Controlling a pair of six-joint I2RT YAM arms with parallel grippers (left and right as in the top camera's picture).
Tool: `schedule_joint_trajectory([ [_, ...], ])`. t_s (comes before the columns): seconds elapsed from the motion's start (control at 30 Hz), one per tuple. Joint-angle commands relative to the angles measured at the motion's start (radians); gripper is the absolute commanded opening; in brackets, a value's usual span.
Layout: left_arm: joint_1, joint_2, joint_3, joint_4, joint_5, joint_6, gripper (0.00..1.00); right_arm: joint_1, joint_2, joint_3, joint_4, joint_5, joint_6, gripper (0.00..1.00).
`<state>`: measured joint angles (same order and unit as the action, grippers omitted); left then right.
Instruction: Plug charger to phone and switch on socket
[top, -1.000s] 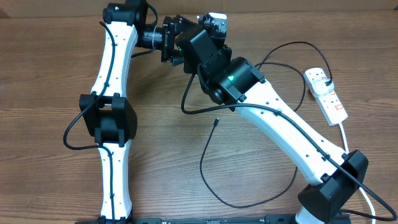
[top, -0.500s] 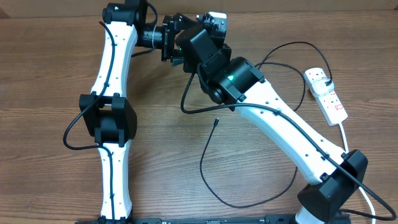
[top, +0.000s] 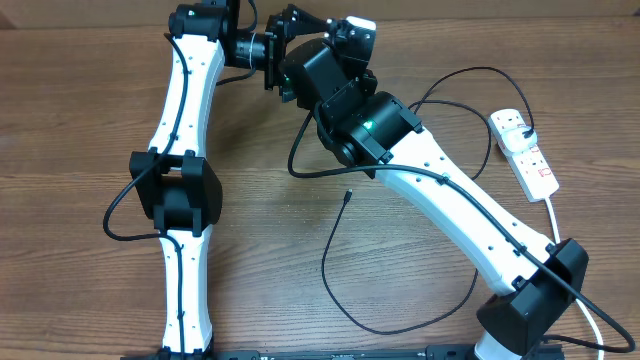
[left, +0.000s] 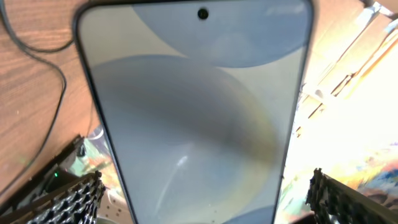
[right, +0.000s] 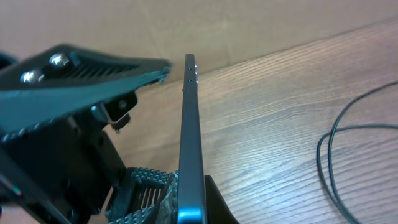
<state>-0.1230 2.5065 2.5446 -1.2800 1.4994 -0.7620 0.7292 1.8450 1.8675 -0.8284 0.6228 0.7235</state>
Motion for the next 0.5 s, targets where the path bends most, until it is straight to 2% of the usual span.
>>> schedule_joint_trajectory([
  [0.0,-0.005,-0.008,0.027,0.040,0.017,-0.054,1.00,0.003,-0.003,0.025,0.034,0.127,0.185,0.04],
  [0.13,-0.005,-0.008,0.027,0.067,0.016,-0.111,0.94,0.003,-0.003,0.025,0.096,0.202,0.309,0.04],
  [0.3,-0.005,-0.008,0.027,0.068,0.020,-0.214,0.87,0.003,-0.003,0.025,0.176,0.208,0.473,0.04],
  [0.37,-0.005,-0.008,0.027,0.067,0.021,-0.256,0.80,0.003,-0.003,0.025,0.173,0.207,0.583,0.04],
  [0.47,-0.005,-0.008,0.027,0.074,0.021,-0.295,0.78,0.003,-0.003,0.024,0.162,0.207,0.724,0.05],
])
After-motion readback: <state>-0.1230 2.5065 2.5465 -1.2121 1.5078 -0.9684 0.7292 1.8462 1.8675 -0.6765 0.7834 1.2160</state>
